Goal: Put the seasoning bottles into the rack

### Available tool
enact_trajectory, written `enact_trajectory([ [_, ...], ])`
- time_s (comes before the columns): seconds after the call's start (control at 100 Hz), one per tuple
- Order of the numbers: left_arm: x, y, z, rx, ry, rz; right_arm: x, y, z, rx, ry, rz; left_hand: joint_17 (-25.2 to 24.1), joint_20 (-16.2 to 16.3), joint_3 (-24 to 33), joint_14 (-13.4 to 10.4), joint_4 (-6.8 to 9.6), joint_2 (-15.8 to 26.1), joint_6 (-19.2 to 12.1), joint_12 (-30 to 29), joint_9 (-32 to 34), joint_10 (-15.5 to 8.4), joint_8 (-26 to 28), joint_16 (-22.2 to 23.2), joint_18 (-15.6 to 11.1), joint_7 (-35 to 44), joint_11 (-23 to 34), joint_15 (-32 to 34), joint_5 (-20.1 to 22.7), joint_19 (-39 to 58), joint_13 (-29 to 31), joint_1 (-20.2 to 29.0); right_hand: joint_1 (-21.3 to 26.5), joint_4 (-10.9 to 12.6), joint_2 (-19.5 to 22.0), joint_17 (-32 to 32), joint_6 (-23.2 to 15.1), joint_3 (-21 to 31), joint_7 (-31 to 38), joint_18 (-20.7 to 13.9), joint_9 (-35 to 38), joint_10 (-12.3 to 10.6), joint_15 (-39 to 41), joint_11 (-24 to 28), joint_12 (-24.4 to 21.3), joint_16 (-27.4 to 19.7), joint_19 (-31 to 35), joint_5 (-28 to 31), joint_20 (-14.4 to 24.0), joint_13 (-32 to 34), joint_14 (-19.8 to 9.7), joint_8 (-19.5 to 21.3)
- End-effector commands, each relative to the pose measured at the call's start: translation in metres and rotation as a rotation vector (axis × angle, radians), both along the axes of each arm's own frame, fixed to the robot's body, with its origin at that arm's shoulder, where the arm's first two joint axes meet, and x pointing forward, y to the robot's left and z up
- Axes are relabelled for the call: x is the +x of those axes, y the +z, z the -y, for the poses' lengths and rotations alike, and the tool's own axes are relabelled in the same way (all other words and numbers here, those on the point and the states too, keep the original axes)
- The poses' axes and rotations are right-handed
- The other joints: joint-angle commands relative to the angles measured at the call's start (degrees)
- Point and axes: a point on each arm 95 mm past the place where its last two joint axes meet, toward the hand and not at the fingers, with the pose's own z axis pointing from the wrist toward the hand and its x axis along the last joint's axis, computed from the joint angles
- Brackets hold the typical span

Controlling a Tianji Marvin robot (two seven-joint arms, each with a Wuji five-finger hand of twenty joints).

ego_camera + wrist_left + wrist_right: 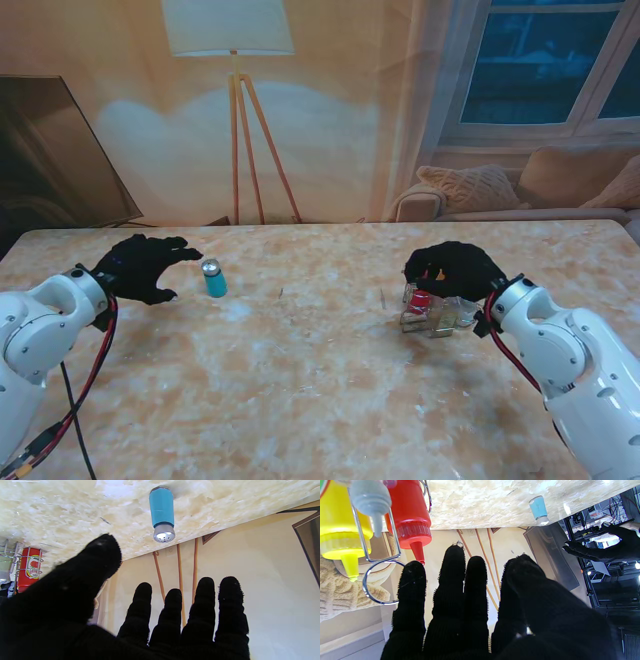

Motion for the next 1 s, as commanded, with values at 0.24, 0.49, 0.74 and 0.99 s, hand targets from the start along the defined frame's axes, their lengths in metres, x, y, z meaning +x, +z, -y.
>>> enact_trajectory([
  [0.24, -0.009, -0.037, -0.021, -0.043, 0.042, -0.013, 0.004, 0.012, -0.019, 0.003, 0.036, 0.016, -1.08, -0.71, 3.9, 2.58, -0.8, -3.29, 0.37, -1.0, -4.59, 1.6, -1.68, -1.74, 1.49, -2.81, -1.48, -1.21, -4.96, -1.43, -2.66, -5.14, -0.33, 1.51, 0.45, -0.32, -2.11, 0.99, 2.42, -0.12, 1.64, -1.35, 0.94, 0.71, 0.92, 0.98, -0.3, 1.67, 0.22, 0.82, -1.32, 1.17],
  [0.49, 0.007, -0.049, -0.015, -0.081, 0.02, -0.054, 0.004, 0.012, -0.027, -0.014, 0.03, 0.009, -0.57, -0.51, 4.65, 3.63, -1.01, -3.52, 0.1, -0.67, -6.96, 1.99, -1.72, -1.64, 2.39, -2.99, -1.99, -0.84, -6.07, -1.31, -3.36, -5.45, -0.65, 1.37, 0.05, -0.33, -2.29, 1.37, 2.47, -0.15, 1.68, -1.44, 0.84, 0.63, 0.87, 0.94, -0.36, 1.75, 0.08, 0.86, -1.43, 1.08],
  [0.74, 0.026, -0.054, -0.004, -0.104, -0.011, -0.064, 0.007, 0.012, -0.029, -0.035, 0.026, 0.006, -0.55, -0.48, 5.35, 4.81, -1.13, -4.06, -0.75, -0.53, -8.24, 2.03, -1.54, -1.56, 3.35, -2.69, -2.33, -0.54, -6.12, -1.34, -4.26, -5.73, -0.79, 1.28, -0.09, -0.28, -2.44, 1.67, 2.57, -0.12, 1.76, -1.46, 0.77, 0.6, 0.87, 0.91, -0.38, 1.83, -0.04, 1.01, -1.45, 1.09],
  [0.99, 0.045, -0.058, 0.012, -0.124, -0.021, -0.109, 0.01, 0.012, -0.027, -0.051, 0.014, -0.005, -0.01, -0.34, 5.92, 5.21, -1.22, -4.6, -1.92, -0.41, -8.5, 1.62, -1.43, -1.47, 3.4, -2.32, -2.13, -0.07, -5.96, -0.86, -3.97, -5.09, -0.8, 1.24, -0.14, -0.31, -2.46, 1.76, 2.58, -0.13, 1.82, -1.46, 0.74, 0.56, 0.87, 0.93, -0.41, 1.86, -0.12, 1.0, -1.44, 1.05],
])
